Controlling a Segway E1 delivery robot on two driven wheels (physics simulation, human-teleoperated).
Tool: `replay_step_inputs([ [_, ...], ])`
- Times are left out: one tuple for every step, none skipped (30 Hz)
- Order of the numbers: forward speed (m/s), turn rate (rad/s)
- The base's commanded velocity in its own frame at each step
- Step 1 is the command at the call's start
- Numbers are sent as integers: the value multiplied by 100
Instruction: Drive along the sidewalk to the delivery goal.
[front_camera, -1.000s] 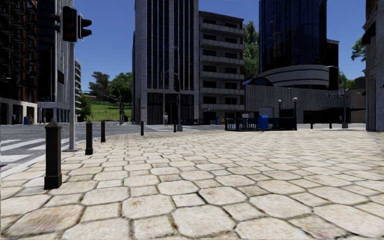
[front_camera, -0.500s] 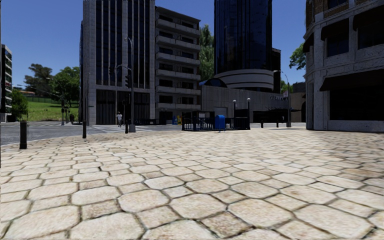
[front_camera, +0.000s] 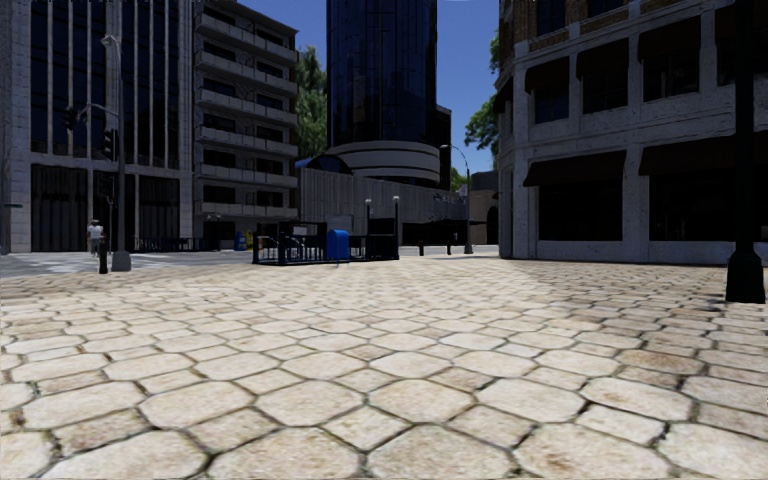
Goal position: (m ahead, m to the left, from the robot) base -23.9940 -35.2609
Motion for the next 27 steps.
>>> replay_step_inputs([
  [200, -63],
  [200, -63],
  [200, -63],
  [200, -63],
  [200, -63],
  [200, -63],
  [200, -63],
  [200, -63],
  [200, -63],
  [200, -63],
  [200, -63],
  [200, -63],
  [200, -63],
  [200, -63],
  [200, -63],
  [200, -63],
  [200, -63],
  [200, -63],
  [200, -63],
  [200, -63],
  [200, -63],
  [200, -63],
  [200, -63],
  [200, -63],
  [200, -63],
  [200, -63],
  [200, -63],
])
